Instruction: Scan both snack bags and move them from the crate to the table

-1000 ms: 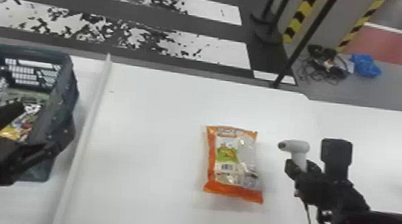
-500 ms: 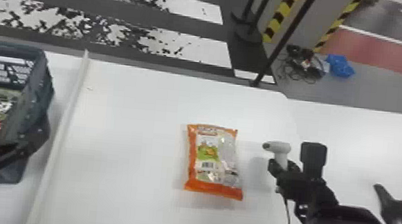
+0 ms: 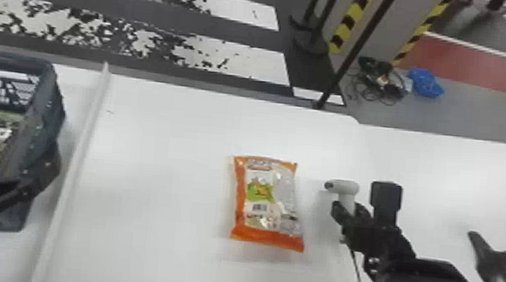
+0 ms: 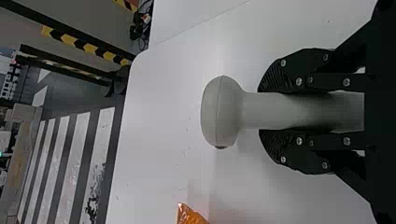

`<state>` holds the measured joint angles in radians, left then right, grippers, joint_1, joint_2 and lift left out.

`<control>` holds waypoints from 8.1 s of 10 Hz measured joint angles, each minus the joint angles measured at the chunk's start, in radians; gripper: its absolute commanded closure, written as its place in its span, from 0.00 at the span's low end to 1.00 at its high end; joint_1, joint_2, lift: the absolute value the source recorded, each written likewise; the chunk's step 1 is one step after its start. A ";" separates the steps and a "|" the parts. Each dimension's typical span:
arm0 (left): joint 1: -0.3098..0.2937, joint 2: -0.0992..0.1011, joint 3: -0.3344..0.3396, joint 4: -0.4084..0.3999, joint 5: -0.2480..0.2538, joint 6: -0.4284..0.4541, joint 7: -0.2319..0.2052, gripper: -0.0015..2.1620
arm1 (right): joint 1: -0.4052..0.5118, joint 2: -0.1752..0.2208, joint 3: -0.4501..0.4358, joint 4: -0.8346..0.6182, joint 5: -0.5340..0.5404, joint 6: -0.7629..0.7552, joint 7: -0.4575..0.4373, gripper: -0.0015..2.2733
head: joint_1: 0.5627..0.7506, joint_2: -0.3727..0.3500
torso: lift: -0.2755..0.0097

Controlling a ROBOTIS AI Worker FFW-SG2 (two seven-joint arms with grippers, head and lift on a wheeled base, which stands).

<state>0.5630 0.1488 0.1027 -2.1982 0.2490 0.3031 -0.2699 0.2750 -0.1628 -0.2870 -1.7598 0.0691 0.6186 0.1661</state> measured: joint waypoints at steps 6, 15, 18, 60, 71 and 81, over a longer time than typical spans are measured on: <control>0.003 -0.002 0.000 -0.004 -0.001 0.001 -0.002 0.03 | 0.013 0.001 -0.019 -0.003 -0.059 -0.019 -0.020 0.05 | 0.70 0.12 | 0.66; 0.006 -0.004 0.002 -0.005 -0.001 0.001 -0.002 0.03 | 0.086 0.024 -0.171 -0.185 -0.343 0.216 0.406 0.05 | 0.70 0.25 | 0.66; 0.008 -0.001 0.003 -0.005 -0.001 0.002 -0.002 0.03 | 0.043 0.004 -0.149 -0.146 -0.300 0.307 0.536 0.05 | 0.70 0.30 | 0.66; 0.044 -0.003 0.051 -0.060 0.049 0.000 0.020 0.04 | 0.282 0.094 0.066 -0.096 -0.278 -0.981 -0.003 0.03 | 0.70 0.32 | 0.66; -0.100 0.151 0.259 -0.082 0.017 0.264 -0.084 0.03 | 0.323 0.088 0.264 -0.009 -0.167 -1.135 -0.067 0.04 | 0.70 0.70 | 0.66; -0.597 0.521 -0.049 0.421 -0.253 0.364 -0.566 0.03 | 0.362 0.080 0.270 -0.063 -0.143 -1.028 -0.068 0.04 | 0.70 0.75 | 0.66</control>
<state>-0.0341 0.6700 0.0540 -1.7777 -0.0043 0.6671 -0.8363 0.6366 -0.0828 -0.0165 -1.8229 -0.0739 -0.4096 0.0981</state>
